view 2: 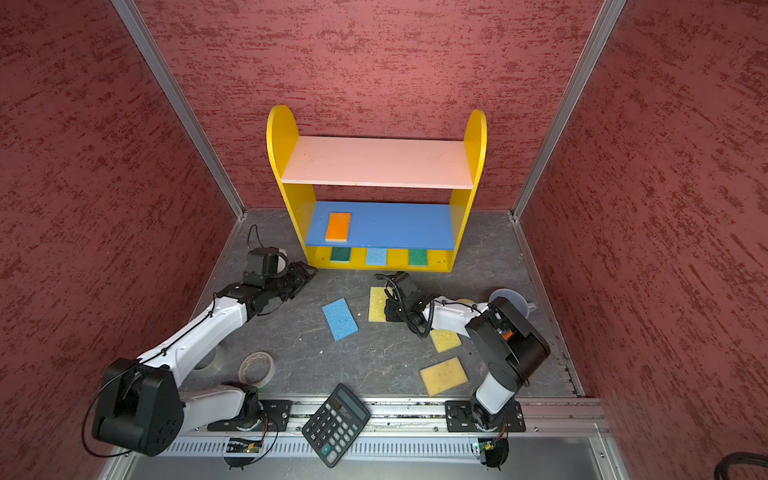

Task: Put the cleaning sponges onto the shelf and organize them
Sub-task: 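Move the right gripper over the yellow sponge and grasp it, then lift the yellow sponge and carry it onto the shelf beside the orange sponge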

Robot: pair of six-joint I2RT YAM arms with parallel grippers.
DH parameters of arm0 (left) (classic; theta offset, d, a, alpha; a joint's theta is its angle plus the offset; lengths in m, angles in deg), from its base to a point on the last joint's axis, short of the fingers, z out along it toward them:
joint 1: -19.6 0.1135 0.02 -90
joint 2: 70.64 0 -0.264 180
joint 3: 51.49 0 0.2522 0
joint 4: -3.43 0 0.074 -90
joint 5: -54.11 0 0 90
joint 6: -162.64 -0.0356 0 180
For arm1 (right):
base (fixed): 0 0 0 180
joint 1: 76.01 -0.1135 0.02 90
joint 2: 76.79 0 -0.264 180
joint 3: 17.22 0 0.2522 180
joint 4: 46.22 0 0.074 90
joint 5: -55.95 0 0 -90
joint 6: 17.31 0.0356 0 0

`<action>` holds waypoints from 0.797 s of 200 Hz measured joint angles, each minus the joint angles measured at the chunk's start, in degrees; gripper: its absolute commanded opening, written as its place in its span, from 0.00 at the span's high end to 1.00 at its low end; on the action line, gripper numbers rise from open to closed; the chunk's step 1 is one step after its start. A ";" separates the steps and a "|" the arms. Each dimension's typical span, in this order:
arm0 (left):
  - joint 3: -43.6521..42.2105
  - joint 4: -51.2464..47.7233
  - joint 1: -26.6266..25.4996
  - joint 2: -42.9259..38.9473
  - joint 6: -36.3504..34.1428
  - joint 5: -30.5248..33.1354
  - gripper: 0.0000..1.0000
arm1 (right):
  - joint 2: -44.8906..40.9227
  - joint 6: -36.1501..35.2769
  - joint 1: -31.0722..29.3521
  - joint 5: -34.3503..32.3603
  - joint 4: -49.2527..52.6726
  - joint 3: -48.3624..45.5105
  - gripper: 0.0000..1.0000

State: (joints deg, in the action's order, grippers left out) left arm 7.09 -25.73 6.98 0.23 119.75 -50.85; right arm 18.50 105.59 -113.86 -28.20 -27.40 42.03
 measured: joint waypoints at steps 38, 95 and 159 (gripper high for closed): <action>0.04 0.02 -0.55 -0.04 0.07 0.09 0.39 | 1.49 1.44 0.02 1.79 -2.40 0.20 0.98; 0.94 0.02 -0.57 -0.04 0.07 0.39 0.39 | -2.89 -0.96 0.00 0.28 1.66 1.44 1.00; 1.31 -0.24 -0.50 -0.48 -0.02 1.07 0.39 | -9.86 -9.79 1.97 -6.47 7.96 18.01 1.00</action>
State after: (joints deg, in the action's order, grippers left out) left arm 8.40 -25.97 6.47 -0.25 119.73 -49.78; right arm 8.64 95.80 -111.89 -34.67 -19.44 60.04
